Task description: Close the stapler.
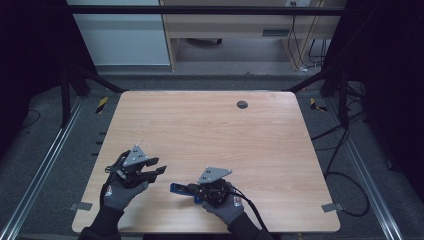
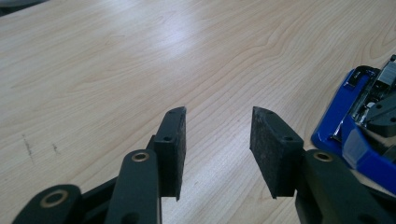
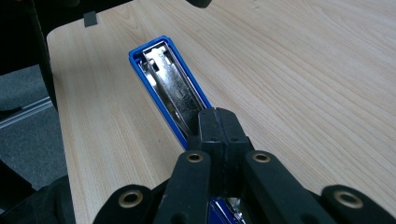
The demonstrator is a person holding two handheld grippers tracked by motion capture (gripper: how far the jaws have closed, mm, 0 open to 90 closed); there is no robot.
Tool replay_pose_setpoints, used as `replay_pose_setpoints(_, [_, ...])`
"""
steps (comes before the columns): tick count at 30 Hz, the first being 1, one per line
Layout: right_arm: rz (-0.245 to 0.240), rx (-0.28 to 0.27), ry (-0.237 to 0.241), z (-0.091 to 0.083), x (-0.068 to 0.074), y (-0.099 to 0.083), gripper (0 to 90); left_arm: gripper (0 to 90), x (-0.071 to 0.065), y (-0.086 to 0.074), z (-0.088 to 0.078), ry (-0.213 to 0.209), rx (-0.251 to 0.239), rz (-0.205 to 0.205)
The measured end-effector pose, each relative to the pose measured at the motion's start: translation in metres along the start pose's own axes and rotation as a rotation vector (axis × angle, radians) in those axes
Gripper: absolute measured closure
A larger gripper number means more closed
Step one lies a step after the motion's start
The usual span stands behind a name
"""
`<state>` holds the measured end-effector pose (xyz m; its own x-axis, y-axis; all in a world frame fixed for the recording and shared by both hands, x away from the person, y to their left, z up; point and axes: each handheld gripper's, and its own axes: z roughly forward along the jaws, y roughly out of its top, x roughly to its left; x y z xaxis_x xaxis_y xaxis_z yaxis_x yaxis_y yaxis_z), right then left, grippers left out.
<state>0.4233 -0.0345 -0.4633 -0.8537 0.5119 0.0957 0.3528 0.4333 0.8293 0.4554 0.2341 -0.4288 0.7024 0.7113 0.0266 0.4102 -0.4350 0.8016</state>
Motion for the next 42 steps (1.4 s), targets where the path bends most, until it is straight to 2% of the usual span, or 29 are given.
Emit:
replay_pose_setpoints(11, [0.01,-0.016,0.003,-0.008,-0.003,0.0,90.0,55.6,-0.003,-0.006,0.007,0.003,0.032,0.0])
replay_pose_setpoints(23, [0.022,-0.026,0.0,-0.018,-0.005,-0.001,90.0,54.8,-0.006,-0.009,0.011,0.014,0.042,-0.005])
replay_pose_setpoints(34, [0.05,-0.042,-0.018,-0.034,-0.016,-0.007,90.0,54.8,-0.007,-0.011,0.013,0.034,0.04,-0.009])
replay_pose_setpoints(42, [0.069,-0.045,-0.031,-0.041,-0.022,-0.013,90.0,51.3,-0.006,-0.013,0.015,0.04,0.046,-0.019])
